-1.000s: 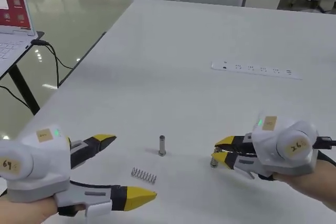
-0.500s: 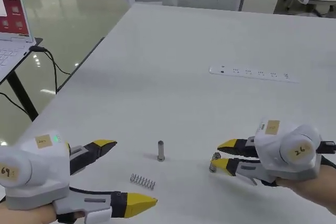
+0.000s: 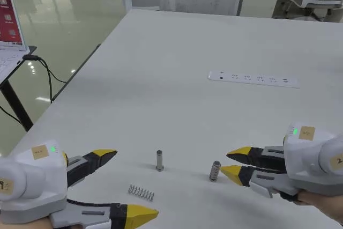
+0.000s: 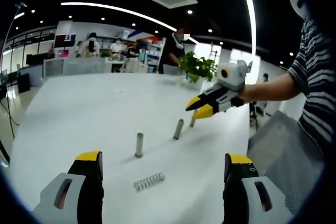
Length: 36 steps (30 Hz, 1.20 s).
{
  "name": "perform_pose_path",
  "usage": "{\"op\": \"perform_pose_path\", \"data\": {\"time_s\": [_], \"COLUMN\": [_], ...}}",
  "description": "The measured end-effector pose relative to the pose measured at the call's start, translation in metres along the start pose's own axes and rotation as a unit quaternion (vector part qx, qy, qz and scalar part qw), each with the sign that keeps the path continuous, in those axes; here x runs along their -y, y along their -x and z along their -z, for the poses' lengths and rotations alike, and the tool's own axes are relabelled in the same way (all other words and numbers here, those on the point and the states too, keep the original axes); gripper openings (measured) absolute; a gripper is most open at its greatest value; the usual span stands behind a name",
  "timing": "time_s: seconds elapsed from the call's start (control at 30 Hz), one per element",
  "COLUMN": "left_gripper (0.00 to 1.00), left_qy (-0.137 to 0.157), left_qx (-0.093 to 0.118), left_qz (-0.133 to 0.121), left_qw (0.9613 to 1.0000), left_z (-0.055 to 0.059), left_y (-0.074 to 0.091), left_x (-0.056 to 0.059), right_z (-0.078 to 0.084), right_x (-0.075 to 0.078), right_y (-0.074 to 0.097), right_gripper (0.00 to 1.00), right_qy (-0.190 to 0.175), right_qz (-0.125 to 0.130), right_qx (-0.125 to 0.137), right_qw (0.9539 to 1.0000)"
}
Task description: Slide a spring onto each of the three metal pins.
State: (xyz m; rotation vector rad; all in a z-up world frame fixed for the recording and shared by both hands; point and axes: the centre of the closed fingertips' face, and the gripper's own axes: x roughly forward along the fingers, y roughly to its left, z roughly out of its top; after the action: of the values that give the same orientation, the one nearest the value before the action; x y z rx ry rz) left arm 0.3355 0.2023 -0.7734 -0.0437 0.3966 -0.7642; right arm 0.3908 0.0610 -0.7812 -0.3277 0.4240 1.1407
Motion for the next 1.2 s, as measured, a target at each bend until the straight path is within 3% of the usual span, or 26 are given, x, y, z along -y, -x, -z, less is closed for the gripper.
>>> {"op": "perform_pose_path", "data": {"time_s": [0.33,0.67,0.9,1.2], "left_gripper": [0.93,0.93,0.93,0.93], "left_qy": [0.002,0.005,0.006,0.01], "left_qx": [0.003,0.002,0.001,0.004], "left_qz": [-0.001,-0.002,-0.002,-0.005], "left_qw": [1.0,1.0,1.0,0.9999], "left_z": [-0.002,-0.001,0.0,0.001], "left_y": [0.001,0.002,0.003,0.006], "left_x": [0.001,0.002,0.002,0.002], "right_z": [0.02,0.034,0.026,-0.004], "right_x": [-0.02,-0.023,-0.032,-0.044], "right_y": [0.01,0.017,0.014,-0.003], "right_gripper": [0.16,0.16,0.16,0.16], "right_qy": [-0.019,-0.035,-0.032,-0.02], "right_qz": [-0.007,-0.003,-0.012,-0.038], "right_qx": [-0.006,-0.015,-0.008,0.008], "right_qw": [0.9998,0.9993,0.9994,0.9991]}}
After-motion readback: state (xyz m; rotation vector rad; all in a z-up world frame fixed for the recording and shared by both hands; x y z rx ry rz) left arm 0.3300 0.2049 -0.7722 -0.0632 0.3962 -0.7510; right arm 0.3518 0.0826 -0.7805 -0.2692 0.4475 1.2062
